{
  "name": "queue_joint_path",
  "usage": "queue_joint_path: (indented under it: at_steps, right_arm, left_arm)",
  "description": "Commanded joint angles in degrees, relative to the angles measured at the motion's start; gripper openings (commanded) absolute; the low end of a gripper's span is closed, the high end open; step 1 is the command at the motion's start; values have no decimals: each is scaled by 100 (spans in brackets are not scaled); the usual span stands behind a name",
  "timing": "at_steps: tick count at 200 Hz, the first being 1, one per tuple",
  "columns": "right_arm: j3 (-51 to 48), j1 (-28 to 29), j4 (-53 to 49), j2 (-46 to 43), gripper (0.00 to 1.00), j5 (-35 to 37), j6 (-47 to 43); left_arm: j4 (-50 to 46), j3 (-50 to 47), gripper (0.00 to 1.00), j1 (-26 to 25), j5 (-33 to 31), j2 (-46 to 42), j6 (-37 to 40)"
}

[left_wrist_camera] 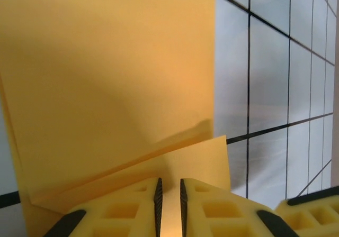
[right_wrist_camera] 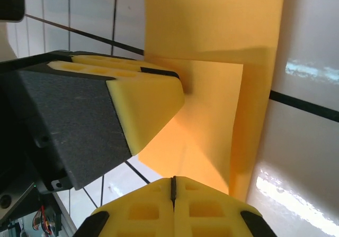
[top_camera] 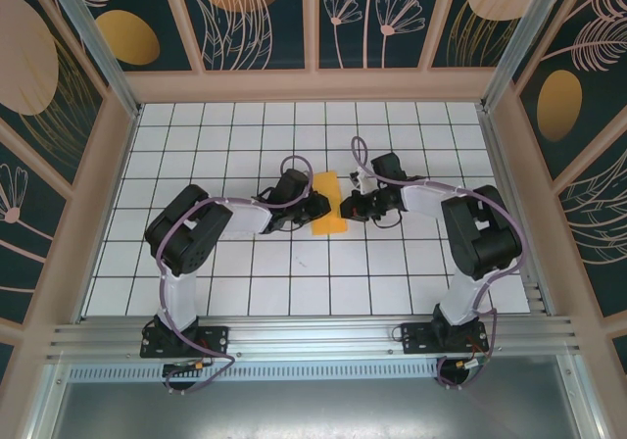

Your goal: Fold a paper plane with a square sheet of paper (pick it up from the middle)

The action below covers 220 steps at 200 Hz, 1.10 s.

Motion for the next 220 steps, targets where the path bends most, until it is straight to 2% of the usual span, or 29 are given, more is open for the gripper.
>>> queue_joint_path:
  at_steps: [1, 28, 133, 220]
  right_arm:
    - [-33, -100, -142, -168, 7, -90, 4]
    - [-154, -73, -32, -115, 6, -421, 6]
    - [-287, -13, 474, 484, 1, -338, 275]
    - [-533, 13, 1090, 857, 2, -580, 595]
  left_arm:
    - [-362, 231, 22, 37, -69, -318, 209]
    - [-307, 190, 25, 37, 11, -448, 218]
    - [65, 131, 25, 38, 674, -350, 160]
    - [99, 219, 25, 31, 735, 45, 74]
